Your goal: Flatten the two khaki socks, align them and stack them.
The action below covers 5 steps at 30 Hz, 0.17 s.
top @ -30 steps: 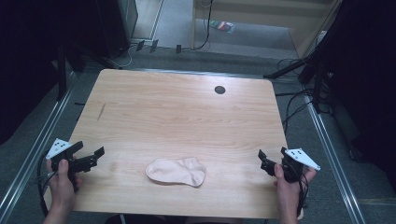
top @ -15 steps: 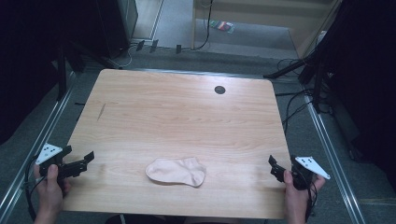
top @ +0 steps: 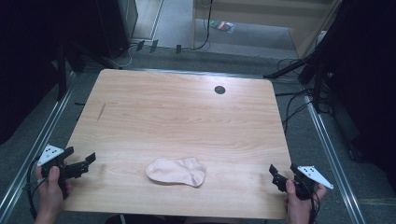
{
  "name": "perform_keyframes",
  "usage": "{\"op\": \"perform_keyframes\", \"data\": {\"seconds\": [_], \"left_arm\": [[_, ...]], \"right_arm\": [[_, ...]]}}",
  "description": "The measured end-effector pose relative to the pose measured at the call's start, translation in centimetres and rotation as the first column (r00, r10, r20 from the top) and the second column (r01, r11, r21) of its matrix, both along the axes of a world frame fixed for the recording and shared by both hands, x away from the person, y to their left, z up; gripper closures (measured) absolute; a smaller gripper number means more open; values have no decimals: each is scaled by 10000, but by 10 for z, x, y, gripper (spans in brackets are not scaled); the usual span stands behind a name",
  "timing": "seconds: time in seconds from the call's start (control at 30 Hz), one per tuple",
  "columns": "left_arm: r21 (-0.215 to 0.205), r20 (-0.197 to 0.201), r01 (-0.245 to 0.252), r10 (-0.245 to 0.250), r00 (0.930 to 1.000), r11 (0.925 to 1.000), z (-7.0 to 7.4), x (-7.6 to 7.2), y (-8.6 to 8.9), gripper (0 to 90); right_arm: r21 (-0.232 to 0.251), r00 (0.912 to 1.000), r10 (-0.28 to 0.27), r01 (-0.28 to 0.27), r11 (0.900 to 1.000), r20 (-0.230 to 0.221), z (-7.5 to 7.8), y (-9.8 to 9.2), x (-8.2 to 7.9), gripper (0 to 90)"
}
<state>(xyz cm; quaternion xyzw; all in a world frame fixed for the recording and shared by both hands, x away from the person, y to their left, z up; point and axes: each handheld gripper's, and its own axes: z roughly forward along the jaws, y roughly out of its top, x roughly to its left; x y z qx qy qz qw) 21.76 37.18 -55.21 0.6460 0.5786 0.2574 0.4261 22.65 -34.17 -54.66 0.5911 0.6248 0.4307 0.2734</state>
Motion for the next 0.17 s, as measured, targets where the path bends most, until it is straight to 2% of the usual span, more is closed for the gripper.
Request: {"op": "perform_keyframes", "data": {"seconds": [0.17], "left_arm": [[131,2,-5,5,10000,9999,0,2,-3,70]], "right_arm": [[86,10000,21,-21,10000,-10,1,-1,0,100]]}}
